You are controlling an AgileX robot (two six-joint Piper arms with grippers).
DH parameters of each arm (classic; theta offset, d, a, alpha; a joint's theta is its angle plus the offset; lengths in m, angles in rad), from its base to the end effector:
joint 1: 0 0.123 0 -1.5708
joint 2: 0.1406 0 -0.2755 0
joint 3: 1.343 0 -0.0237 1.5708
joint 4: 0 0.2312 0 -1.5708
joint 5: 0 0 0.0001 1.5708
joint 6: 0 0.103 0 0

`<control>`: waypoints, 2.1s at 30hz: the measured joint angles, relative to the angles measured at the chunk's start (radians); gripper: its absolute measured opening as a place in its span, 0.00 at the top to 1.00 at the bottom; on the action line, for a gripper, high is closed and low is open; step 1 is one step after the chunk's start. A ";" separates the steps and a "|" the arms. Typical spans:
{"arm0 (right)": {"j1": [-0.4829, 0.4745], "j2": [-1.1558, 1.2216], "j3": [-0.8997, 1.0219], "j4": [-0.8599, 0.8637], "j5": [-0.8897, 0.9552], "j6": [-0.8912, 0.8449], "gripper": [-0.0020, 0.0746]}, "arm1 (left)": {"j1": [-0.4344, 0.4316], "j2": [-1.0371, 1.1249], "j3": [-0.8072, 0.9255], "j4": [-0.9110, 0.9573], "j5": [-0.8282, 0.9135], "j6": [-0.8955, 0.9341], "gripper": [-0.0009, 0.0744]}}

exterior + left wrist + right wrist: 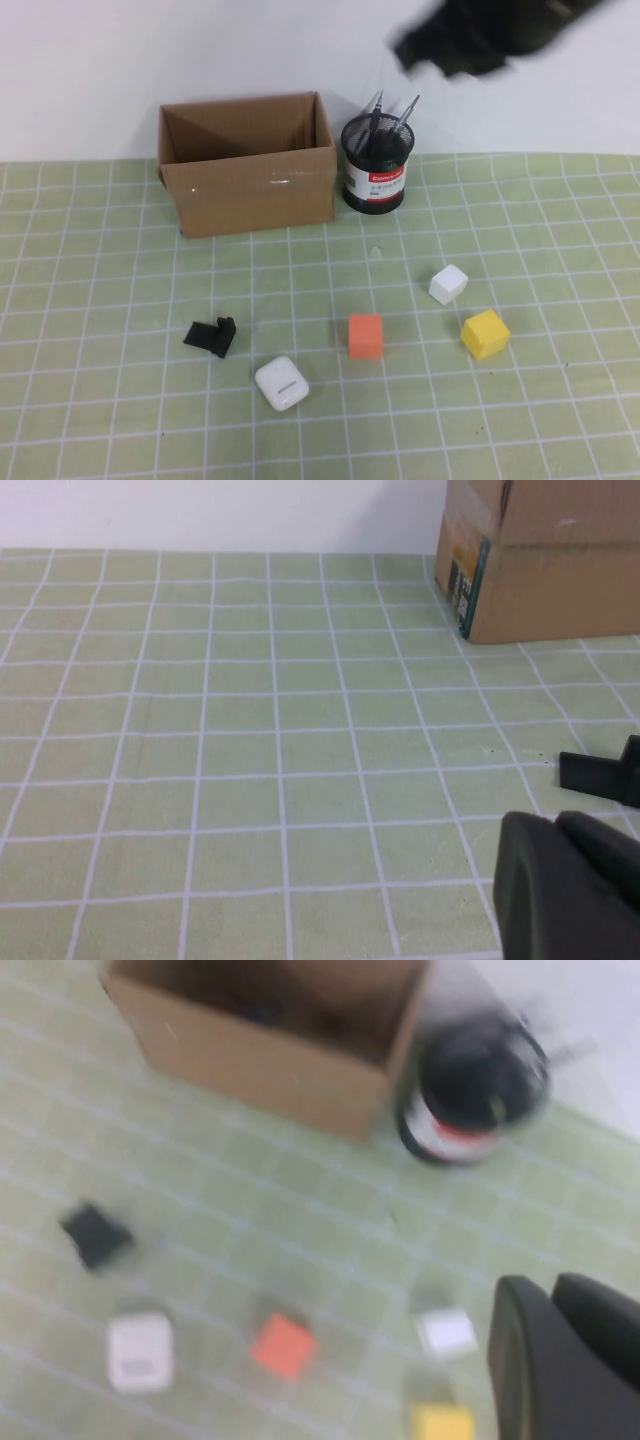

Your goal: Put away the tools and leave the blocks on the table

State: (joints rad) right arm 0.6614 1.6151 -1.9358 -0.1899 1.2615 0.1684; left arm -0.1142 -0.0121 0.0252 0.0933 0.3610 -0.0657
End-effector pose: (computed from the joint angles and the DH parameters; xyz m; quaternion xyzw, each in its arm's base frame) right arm 0.2642 0.1822 0.4312 -0.2229 0.9051 0.0542 0.3579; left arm 0.0544 -0.0028 0.1700 0.0445 0.7992 -0.0146 0.5992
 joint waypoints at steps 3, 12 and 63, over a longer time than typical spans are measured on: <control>-0.008 -0.137 0.216 -0.039 -0.034 -0.007 0.98 | 0.000 0.000 0.000 0.000 0.000 0.000 0.99; -0.157 -0.677 1.093 -0.075 -0.771 -0.035 0.99 | 0.001 0.000 0.000 0.002 0.000 0.000 0.99; -0.650 -1.627 1.963 -0.047 -0.886 0.071 0.99 | 0.001 0.000 0.000 0.024 0.000 0.000 0.99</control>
State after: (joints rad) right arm 0.0115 -0.0122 0.0276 -0.2365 0.3754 0.2396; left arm -0.1135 -0.0121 0.0252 0.1171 0.3610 -0.0657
